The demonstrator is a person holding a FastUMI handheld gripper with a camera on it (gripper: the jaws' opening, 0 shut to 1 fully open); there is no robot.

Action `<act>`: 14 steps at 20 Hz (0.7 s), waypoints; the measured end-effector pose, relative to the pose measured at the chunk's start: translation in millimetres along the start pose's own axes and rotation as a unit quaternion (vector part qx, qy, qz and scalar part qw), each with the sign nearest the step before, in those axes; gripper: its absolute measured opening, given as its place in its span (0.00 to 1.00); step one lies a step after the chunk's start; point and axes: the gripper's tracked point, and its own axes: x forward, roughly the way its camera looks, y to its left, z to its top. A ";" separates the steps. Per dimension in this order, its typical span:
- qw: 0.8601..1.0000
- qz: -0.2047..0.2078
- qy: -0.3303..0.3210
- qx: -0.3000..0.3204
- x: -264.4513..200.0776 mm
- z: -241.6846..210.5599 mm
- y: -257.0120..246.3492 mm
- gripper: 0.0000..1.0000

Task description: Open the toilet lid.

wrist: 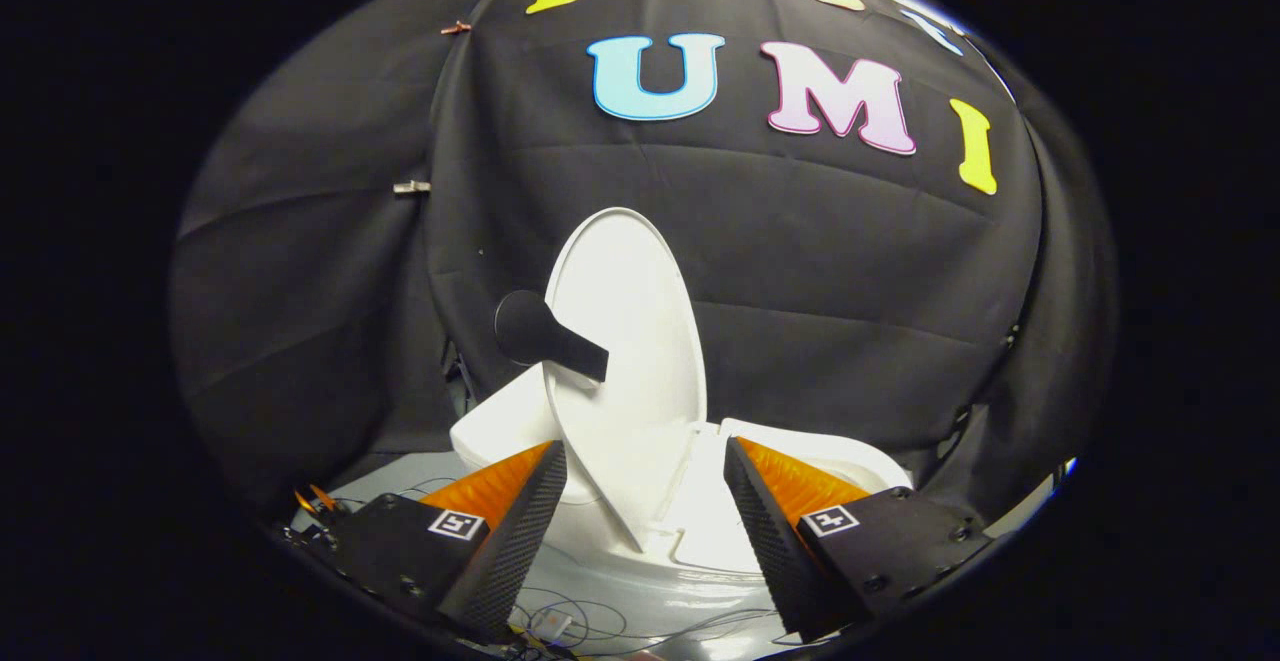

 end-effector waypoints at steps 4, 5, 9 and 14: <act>0.999 -0.023 -0.022 -0.001 -15.6 -4.6 -73.2 0.99; 0.999 -0.034 -0.030 -0.003 -17.9 -6.5 -94.8 0.99; 0.996 -0.068 -0.053 0.014 -24.2 -12.1 -170.1 0.99; 0.990 -0.093 -0.086 0.055 -36.7 -9.8 -233.4 1.00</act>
